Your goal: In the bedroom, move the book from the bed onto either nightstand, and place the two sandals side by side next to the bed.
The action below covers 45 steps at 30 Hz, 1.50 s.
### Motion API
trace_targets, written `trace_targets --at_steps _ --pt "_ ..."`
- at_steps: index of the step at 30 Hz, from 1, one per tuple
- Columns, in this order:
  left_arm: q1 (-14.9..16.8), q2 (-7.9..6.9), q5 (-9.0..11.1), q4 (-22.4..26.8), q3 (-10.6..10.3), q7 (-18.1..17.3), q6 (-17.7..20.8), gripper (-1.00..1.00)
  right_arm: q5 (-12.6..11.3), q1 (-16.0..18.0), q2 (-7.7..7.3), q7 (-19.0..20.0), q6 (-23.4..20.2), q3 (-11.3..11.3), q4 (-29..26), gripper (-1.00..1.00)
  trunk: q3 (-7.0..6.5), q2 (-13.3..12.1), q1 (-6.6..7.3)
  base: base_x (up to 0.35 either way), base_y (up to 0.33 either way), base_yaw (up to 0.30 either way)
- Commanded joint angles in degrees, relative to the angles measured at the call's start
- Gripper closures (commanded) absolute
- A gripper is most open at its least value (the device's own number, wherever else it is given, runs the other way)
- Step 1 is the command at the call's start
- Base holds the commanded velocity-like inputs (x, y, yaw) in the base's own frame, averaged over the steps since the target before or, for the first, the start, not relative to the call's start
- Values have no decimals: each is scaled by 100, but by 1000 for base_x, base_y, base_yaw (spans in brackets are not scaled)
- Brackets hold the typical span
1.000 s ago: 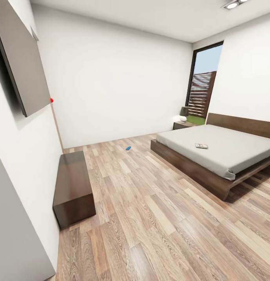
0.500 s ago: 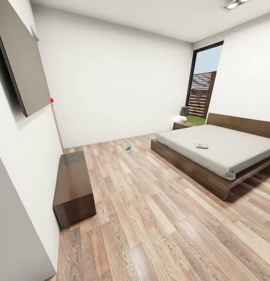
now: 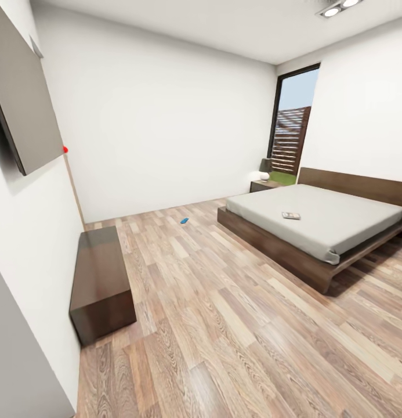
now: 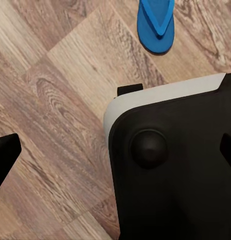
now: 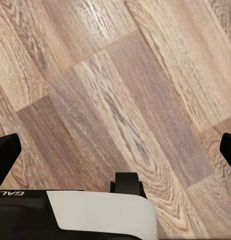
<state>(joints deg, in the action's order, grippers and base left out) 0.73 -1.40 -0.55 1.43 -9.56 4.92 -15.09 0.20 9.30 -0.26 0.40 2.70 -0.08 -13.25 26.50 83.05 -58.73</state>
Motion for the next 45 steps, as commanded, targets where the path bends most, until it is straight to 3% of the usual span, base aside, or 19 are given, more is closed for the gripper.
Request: trace_targets --at_steps 1,45 --pt "3 0 -7 -2 -46 35 -15 -100 1 4 0 4 20 -1 6 -100 6 3 0 0 32 -197" --pt "1 0 -7 -2 -46 35 -20 -100 3 5 0 4 20 -1 14 -100 6 3 0 0 26 -32"
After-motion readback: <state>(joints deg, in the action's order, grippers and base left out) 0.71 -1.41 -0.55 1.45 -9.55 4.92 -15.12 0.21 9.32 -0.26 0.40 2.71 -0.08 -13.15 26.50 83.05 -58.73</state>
